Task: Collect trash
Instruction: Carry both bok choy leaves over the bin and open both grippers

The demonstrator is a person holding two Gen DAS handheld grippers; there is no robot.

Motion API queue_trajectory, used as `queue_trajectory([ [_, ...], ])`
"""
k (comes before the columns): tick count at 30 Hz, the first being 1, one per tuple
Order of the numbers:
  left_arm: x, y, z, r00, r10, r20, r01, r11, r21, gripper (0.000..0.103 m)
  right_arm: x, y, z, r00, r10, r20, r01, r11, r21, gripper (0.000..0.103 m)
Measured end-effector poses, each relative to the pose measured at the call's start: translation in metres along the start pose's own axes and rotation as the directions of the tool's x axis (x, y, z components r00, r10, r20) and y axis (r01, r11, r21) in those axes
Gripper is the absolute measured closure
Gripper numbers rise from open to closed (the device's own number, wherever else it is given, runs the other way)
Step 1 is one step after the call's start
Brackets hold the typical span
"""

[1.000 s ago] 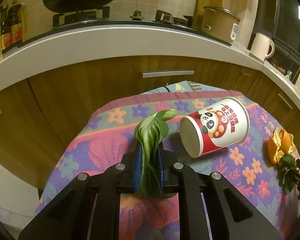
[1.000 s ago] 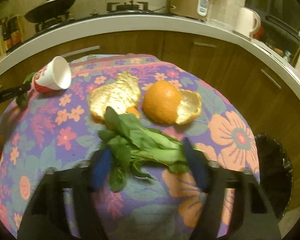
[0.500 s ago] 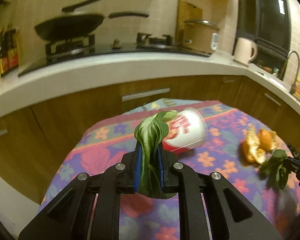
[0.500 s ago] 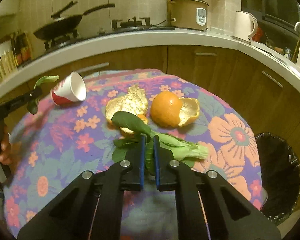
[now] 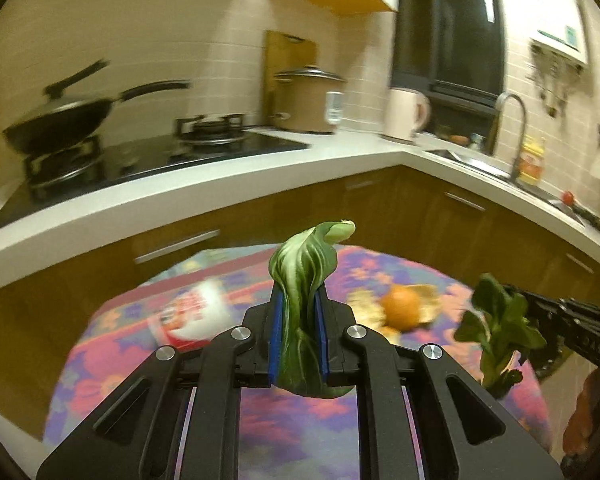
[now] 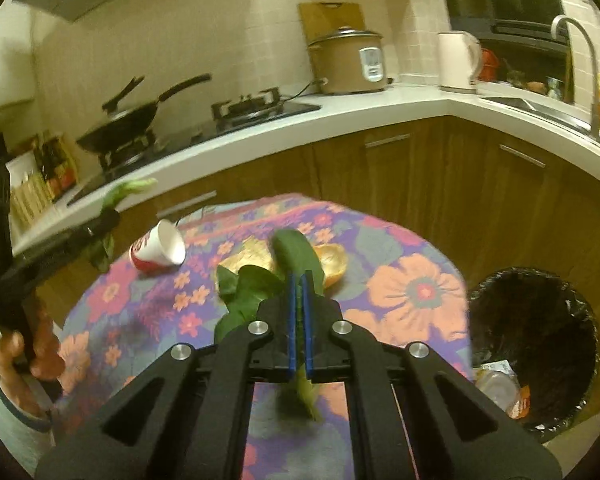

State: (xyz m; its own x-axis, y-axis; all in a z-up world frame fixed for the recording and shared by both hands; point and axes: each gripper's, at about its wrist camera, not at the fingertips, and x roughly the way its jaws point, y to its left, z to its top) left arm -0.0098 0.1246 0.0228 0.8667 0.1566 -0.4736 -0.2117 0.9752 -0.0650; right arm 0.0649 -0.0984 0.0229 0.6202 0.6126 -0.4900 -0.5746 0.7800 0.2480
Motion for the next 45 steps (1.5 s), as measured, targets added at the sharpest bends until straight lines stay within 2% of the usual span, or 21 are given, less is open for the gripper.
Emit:
queue_trajectory([
  [2,0.008,-0.025,0.005,0.998,-0.056,-0.023,0.057,0.998,0.018,0.091,-0.007,-0.014,0.003,1.000,-0.011,0.014,0.010,1.000,0.020,0.102],
  [8,0.030,-0.105,0.018,0.987,-0.152,-0.056,0.158,0.981,0.116,0.091,-0.027,-0.067,0.005,0.997,-0.070,0.040,0.066,0.993,0.100,0.102],
  [12,0.050,-0.157,0.022,0.967,-0.230,-0.105,0.244,0.958,0.150,0.091,-0.041,-0.114,0.004,0.989,-0.136,0.053,0.126,0.978,0.167,0.102],
  [15,0.069,-0.198,0.022,0.936,-0.305,-0.174,0.329,0.935,0.134,0.091,-0.049,-0.150,-0.001,0.983,-0.176,0.047,0.162,0.962,0.221,0.102],
  [21,0.096,-0.264,0.010,0.912,-0.330,-0.243,0.379,0.905,0.191,0.091,-0.036,-0.215,-0.025,0.971,-0.239,-0.032,0.237,0.923,0.303,0.102],
  [24,0.115,-0.293,-0.004,0.897,-0.331,-0.293,0.397,0.896,0.201,0.091,-0.028,-0.236,-0.042,0.966,-0.244,-0.088,0.260,0.906,0.335,0.101],
  [26,0.126,-0.303,-0.009,0.886,-0.334,-0.320,0.407,0.892,0.197,0.088,-0.026,-0.249,-0.051,0.963,-0.243,-0.114,0.268,0.896,0.354,0.097],
  [28,0.138,-0.318,-0.016,0.877,-0.334,-0.346,0.417,0.886,0.201,0.077,-0.030,-0.256,-0.057,0.957,-0.264,-0.122,0.290,0.887,0.359,0.083],
  [29,0.140,-0.320,-0.017,0.873,-0.337,-0.352,0.422,0.885,0.198,0.072,-0.033,-0.260,-0.059,0.953,-0.277,-0.122,0.303,0.882,0.362,0.066],
  [30,0.146,-0.325,-0.020,0.864,-0.347,-0.366,0.433,0.881,0.188,0.062,-0.038,-0.263,-0.061,0.948,-0.297,-0.116,0.319,0.873,0.369,0.043],
  [31,0.148,-0.327,-0.021,0.858,-0.352,-0.373,0.440,0.879,0.182,0.055,-0.042,-0.263,-0.062,0.945,-0.308,-0.106,0.325,0.869,0.374,0.039],
  [34,0.152,-0.332,-0.025,0.844,-0.376,-0.383,0.464,0.870,0.166,0.049,-0.051,-0.268,-0.064,0.946,-0.310,-0.098,0.324,0.868,0.376,0.039],
  [38,0.147,-0.328,-0.024,0.840,-0.400,-0.368,0.481,0.862,0.160,0.045,-0.055,-0.263,-0.064,0.943,-0.320,-0.094,0.332,0.875,0.353,0.039],
  [42,0.138,-0.322,-0.019,0.844,-0.408,-0.347,0.482,0.861,0.161,0.043,-0.054,-0.246,-0.061,0.946,-0.314,-0.081,0.323,0.894,0.311,0.039],
  [45,0.130,-0.311,-0.016,0.858,-0.399,-0.323,0.467,0.868,0.170,0.043,-0.053,-0.231,-0.055,0.950,-0.305,-0.066,0.311,0.908,0.281,0.039],
])
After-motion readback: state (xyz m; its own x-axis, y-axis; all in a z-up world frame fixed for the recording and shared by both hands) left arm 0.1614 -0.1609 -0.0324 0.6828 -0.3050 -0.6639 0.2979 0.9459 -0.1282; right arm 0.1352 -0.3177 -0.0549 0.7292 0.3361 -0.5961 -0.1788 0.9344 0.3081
